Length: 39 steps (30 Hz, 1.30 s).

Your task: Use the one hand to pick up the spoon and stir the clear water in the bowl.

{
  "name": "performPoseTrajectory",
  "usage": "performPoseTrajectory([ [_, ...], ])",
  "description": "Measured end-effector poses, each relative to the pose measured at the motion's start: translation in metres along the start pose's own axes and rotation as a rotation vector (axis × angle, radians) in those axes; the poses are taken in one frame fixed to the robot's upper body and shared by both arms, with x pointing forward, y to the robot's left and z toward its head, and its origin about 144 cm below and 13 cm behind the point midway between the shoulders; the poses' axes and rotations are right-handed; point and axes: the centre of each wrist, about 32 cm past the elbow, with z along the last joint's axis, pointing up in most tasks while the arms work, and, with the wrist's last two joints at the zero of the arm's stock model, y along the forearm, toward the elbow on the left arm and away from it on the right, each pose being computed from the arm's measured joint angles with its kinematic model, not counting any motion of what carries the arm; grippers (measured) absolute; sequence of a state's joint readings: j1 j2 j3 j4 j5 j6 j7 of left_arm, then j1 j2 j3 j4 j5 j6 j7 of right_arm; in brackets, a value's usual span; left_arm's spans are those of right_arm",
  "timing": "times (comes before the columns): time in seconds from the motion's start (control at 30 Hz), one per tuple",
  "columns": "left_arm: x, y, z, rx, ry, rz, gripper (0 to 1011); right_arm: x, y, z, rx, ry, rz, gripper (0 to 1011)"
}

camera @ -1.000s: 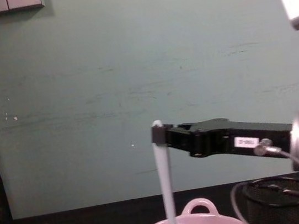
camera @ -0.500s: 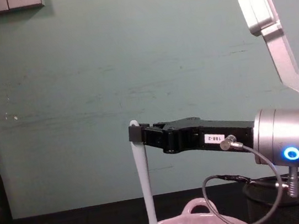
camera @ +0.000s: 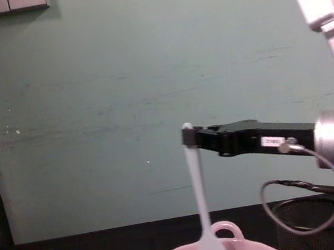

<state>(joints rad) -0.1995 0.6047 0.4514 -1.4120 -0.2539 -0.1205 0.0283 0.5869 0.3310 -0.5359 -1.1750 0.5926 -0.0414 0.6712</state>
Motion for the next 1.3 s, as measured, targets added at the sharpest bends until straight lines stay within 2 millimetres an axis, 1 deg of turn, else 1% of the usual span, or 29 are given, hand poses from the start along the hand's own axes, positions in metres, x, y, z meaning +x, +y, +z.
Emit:
performPoseTrajectory([
  [0.03, 0.0, 0.0, 0.0, 0.0, 0.0, 0.0, 1011, 0.0, -0.006, 0.0, 0.002, 0.001, -0.015, 100],
  [0.07, 0.0, 0.0, 0.0, 0.0, 0.0, 0.0, 1011, 0.0, -0.006, 0.0, 0.002, 0.001, -0.015, 100],
  [0.1, 0.0, 0.0, 0.0, 0.0, 0.0, 0.0, 1011, -0.001, -0.012, 0.0, 0.005, 0.001, -0.029, 99],
  [0.2, 0.0, 0.0, 0.0, 0.0, 0.0, 0.0, 1011, -0.006, -0.027, -0.001, 0.008, 0.004, -0.054, 100],
  [0.27, 0.0, 0.0, 0.0, 0.0, 0.0, 0.0, 1011, -0.008, -0.033, -0.002, 0.007, 0.006, -0.064, 100],
  [0.43, 0.0, 0.0, 0.0, 0.0, 0.0, 0.0, 1011, -0.02, -0.045, -0.002, 0.004, 0.015, -0.066, 100],
  [0.57, 0.0, 0.0, 0.0, 0.0, 0.0, 0.0, 1011, -0.028, -0.046, -0.002, 0.003, 0.02, -0.051, 100],
  [0.67, 0.0, 0.0, 0.0, 0.0, 0.0, 0.0, 1011, -0.036, -0.041, -0.002, 0.005, 0.024, -0.025, 100],
  [0.77, 0.0, 0.0, 0.0, 0.0, 0.0, 0.0, 1011, -0.04, -0.036, -0.002, 0.006, 0.026, -0.006, 100],
  [0.93, 0.0, 0.0, 0.0, 0.0, 0.0, 0.0, 1011, -0.043, -0.017, -0.003, 0.005, 0.029, 0.049, 100],
  [1.2, 0.0, 0.0, 0.0, 0.0, 0.0, 0.0, 1011, -0.039, 0.007, -0.002, 0.001, 0.028, 0.098, 100],
  [1.3, 0.0, 0.0, 0.0, 0.0, 0.0, 0.0, 1011, -0.032, 0.017, -0.002, 0.001, 0.026, 0.108, 100],
])
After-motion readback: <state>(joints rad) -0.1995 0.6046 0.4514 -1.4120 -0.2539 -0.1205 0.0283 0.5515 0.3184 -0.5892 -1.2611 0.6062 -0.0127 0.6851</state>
